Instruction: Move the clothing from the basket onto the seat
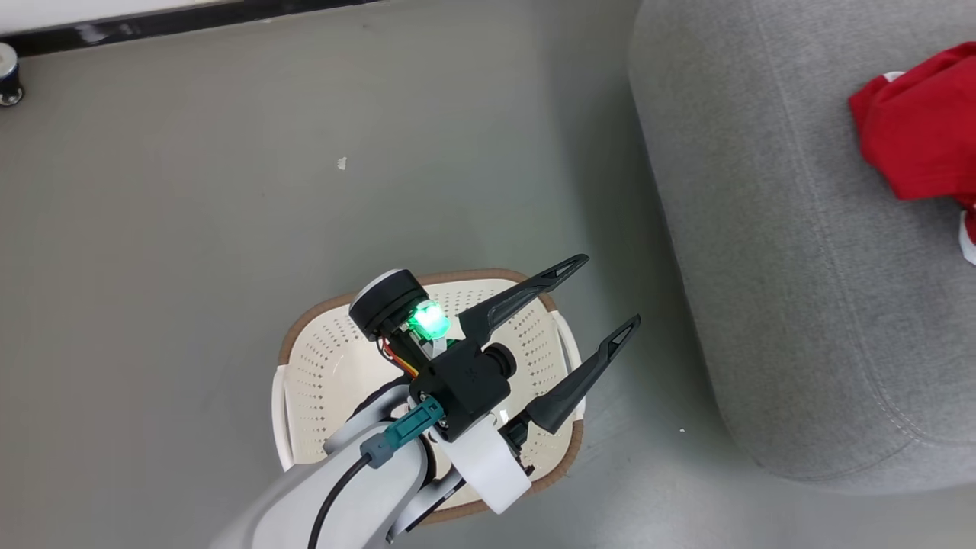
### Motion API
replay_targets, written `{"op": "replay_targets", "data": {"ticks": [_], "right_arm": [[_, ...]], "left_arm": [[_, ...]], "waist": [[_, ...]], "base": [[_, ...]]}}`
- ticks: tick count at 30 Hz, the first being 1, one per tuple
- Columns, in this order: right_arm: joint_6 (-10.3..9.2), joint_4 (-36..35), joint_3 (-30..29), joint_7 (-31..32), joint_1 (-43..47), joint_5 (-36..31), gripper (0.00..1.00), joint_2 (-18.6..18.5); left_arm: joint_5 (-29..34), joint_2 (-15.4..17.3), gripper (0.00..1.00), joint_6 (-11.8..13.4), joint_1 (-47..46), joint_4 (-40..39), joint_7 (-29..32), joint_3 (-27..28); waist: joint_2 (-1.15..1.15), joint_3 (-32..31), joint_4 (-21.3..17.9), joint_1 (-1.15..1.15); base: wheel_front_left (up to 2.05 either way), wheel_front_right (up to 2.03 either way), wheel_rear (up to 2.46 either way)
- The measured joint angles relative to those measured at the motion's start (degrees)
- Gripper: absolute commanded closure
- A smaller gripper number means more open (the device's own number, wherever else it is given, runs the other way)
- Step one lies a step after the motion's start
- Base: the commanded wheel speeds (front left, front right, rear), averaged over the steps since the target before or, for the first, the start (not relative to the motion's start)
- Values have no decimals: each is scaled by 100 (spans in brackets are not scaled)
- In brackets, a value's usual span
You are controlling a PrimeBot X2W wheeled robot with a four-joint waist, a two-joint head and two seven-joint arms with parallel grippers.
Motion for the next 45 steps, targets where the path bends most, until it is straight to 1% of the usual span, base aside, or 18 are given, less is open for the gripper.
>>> {"op": "replay_targets", "data": {"ticks": [8, 15, 24, 30, 33, 40, 45], "right_arm": [[0, -434, 154, -27, 528, 25, 0, -16], [0, -1230, 142, -35, 907, 30, 0, -5], [0, -2183, 90, -43, 1230, -18, 0, 5], [0, -2735, 422, -44, 1229, -147, 0, 221], [0, -2938, 724, -44, 1210, -305, 0, 350], [0, -3172, 1249, -44, 896, -563, 0, 679], [0, -3210, 1393, -44, 763, -751, 0, 921]], "left_arm": [[-34, -13, 0, -49, 0, 123, -96, 1], [-53, -4, 0, -49, 0, 221, -162, 38], [-63, 57, 0, -19, 7, 343, -290, 305], [-157, 151, 0, 222, 169, 509, -353, 632], [-200, 193, 0, 363, 350, 613, -355, 789], [-211, 268, 0, 698, 694, 736, -403, 1193], [-258, 322, 0, 957, 963, 776, -404, 1532]], "waist": [[0, -84, -243, 0], [0, -186, -471, 0], [0, -418, -646, 0], [0, -641, -583, 0], [0, -735, -498, 0], [0, -954, -222, 0], [0, -1118, 7, 0]], "base": [[0, 0, 0], [0, 0, 0], [0, 0, 0], [0, 0, 0], [0, 0, 0], [0, 0, 0], [0, 0, 0]]}}
